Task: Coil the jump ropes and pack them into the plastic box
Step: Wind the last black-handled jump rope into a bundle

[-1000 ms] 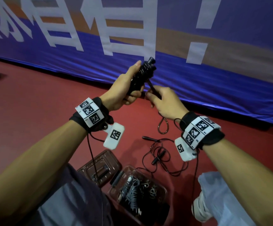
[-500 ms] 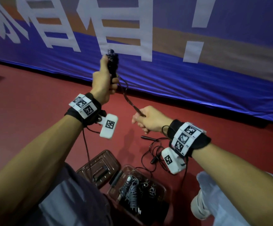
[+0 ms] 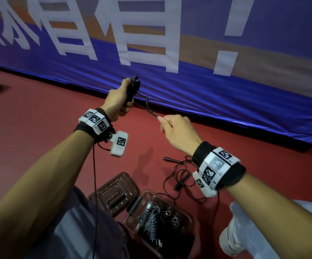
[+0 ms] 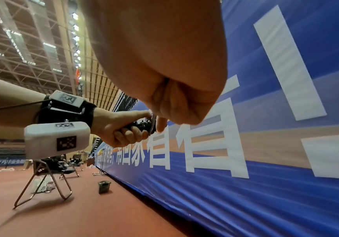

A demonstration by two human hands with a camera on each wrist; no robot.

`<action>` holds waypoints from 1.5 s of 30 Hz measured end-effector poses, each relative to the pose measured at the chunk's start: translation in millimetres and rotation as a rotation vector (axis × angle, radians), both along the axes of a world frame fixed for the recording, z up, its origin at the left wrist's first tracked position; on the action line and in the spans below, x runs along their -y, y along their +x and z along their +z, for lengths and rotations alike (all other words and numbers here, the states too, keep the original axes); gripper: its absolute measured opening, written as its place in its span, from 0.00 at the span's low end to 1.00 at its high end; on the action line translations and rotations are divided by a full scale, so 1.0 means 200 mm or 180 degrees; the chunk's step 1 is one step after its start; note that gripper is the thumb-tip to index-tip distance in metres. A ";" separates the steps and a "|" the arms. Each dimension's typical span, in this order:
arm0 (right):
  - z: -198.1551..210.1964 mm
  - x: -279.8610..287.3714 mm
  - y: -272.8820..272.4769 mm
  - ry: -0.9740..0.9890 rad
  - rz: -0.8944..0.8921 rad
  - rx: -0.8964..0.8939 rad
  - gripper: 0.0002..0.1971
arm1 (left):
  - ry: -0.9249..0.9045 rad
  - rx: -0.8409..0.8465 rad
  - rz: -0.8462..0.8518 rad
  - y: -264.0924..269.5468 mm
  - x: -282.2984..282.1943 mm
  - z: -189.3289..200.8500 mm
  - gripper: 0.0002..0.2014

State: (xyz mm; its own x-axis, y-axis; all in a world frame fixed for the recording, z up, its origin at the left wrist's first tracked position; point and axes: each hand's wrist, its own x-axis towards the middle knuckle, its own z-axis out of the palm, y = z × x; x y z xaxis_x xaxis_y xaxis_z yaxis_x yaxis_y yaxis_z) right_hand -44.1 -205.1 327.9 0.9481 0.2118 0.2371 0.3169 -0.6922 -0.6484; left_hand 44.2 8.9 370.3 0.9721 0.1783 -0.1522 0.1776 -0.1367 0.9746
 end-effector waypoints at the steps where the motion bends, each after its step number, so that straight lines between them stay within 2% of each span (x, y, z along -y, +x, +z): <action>1: 0.01 0.03 -0.01 -0.0182 -0.0069 0.0214 0.22 | 0.0044 -0.0045 -0.0033 0.00 0.00 -0.01 0.27; 3: 0.02 0.07 -0.03 -0.0323 -0.0105 0.0516 0.16 | 0.0089 -0.0084 -0.0066 0.01 0.01 -0.03 0.26; 8: 0.03 0.09 -0.06 -0.0490 -0.0233 0.1075 0.16 | 0.0069 -0.0119 -0.0013 0.01 0.07 -0.07 0.26; 11: 0.03 0.08 -0.04 0.0166 -0.0372 0.1280 0.15 | -0.0063 -0.0169 -0.0040 0.02 0.10 -0.07 0.25; 15: 0.07 0.06 -0.04 0.1143 -0.0509 0.1541 0.07 | -0.0373 -0.0253 -0.0105 0.04 0.13 -0.06 0.24; 18: 0.09 0.06 -0.04 0.1107 -0.0556 0.1409 0.07 | -0.0440 -0.0139 0.0031 0.06 0.15 -0.06 0.24; 21: 0.07 0.08 -0.02 0.0216 -0.0378 0.0523 0.15 | -0.0501 0.0070 0.0376 0.06 0.15 -0.05 0.24; 23: 0.05 0.07 -0.04 -0.0290 0.0047 -0.0018 0.22 | -0.0096 0.0279 0.0482 0.07 0.15 -0.06 0.27; 24: 0.06 0.07 -0.05 -0.0519 0.0250 -0.0020 0.24 | 0.0464 0.0436 0.0496 0.07 0.16 -0.07 0.31; 26: 0.10 0.08 -0.08 -0.0997 0.0497 0.0499 0.24 | 0.1840 0.0810 0.0291 0.06 0.17 -0.12 0.36; 28: 0.15 0.12 -0.08 -0.1202 0.0715 0.1147 0.20 | 0.2633 0.0992 -0.0429 0.02 0.20 -0.17 0.34; 31: 0.20 0.28 -0.01 -0.1144 0.0941 0.1522 0.17 | 0.3057 0.0766 -0.1725 -0.06 0.28 -0.25 0.29; 33: 0.20 0.38 0.03 -0.0708 0.0814 0.1424 0.17 | 0.2951 0.0506 -0.2353 -0.14 0.37 -0.29 0.32; 36: 0.21 0.48 0.09 0.0072 0.0503 0.1053 0.14 | 0.2007 0.0064 -0.2793 -0.30 0.50 -0.28 0.38; 39: 0.22 0.55 0.10 0.0539 0.0195 0.0697 0.17 | 0.1119 -0.0111 -0.2967 -0.45 0.57 -0.20 0.37; 41: 0.21 0.57 0.10 0.0862 0.0183 0.0393 0.19 | 0.0612 -0.0121 -0.2943 -0.52 0.60 -0.13 0.38; 43: 0.20 0.59 0.11 0.1434 0.0207 0.0040 0.15 | 0.0403 -0.0192 -0.2836 -0.56 0.62 -0.06 0.44; 45: 0.19 0.57 0.10 0.1957 0.0239 -0.0285 0.09 | 0.0550 -0.0102 -0.2742 -0.59 0.63 -0.01 0.47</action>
State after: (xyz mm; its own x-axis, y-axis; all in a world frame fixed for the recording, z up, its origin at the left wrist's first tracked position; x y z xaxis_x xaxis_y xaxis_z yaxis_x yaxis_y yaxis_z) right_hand -23.5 -318.9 366.6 0.9577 0.1288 0.2572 0.2762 -0.1620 -0.9474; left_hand -74.5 -116.1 368.2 0.7750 -0.5923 -0.2205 -0.0282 -0.3810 0.9242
